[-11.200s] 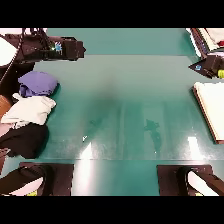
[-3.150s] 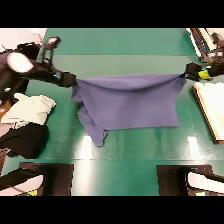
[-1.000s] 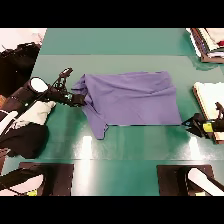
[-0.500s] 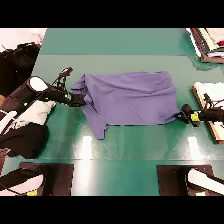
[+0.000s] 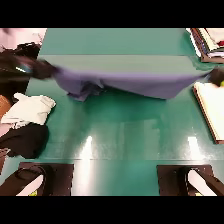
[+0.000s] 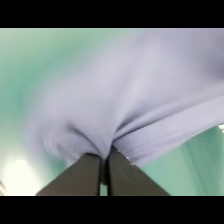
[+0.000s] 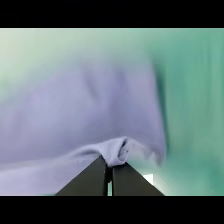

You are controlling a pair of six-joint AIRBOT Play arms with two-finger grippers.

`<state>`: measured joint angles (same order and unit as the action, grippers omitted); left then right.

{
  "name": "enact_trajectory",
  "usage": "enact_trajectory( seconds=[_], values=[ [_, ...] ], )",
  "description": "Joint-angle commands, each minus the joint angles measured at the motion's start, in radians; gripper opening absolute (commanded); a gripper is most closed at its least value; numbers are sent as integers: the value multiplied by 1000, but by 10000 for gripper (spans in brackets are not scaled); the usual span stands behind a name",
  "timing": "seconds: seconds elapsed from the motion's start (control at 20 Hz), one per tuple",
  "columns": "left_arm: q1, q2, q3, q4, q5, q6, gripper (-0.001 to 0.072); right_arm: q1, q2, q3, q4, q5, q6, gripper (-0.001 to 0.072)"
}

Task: Fold the shirts.

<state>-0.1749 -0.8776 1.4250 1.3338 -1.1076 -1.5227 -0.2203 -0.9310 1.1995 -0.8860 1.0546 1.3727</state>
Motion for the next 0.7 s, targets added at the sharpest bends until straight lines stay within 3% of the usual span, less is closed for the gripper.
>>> enact_trajectory(
  seconds=[0.0, 0.15, 0.3, 0.45, 0.65],
  values=[
    [1, 93, 371, 77, -31, -19, 23, -2, 112, 335, -14, -19, -13, 13],
    [1, 93, 644, 77, -23, -26, 23, -2, 148, 566, -122, 13, -12, 13],
    [1, 93, 742, 72, 22, -50, 23, -2, 165, 706, -225, 85, 21, 13],
    [1, 83, 735, 57, 31, -52, 23, -2, 125, 824, -297, 230, 83, 13],
    [1, 22, 555, 70, -81, -52, 23, -1, -19, 896, -291, 398, 124, 12]
  ],
)
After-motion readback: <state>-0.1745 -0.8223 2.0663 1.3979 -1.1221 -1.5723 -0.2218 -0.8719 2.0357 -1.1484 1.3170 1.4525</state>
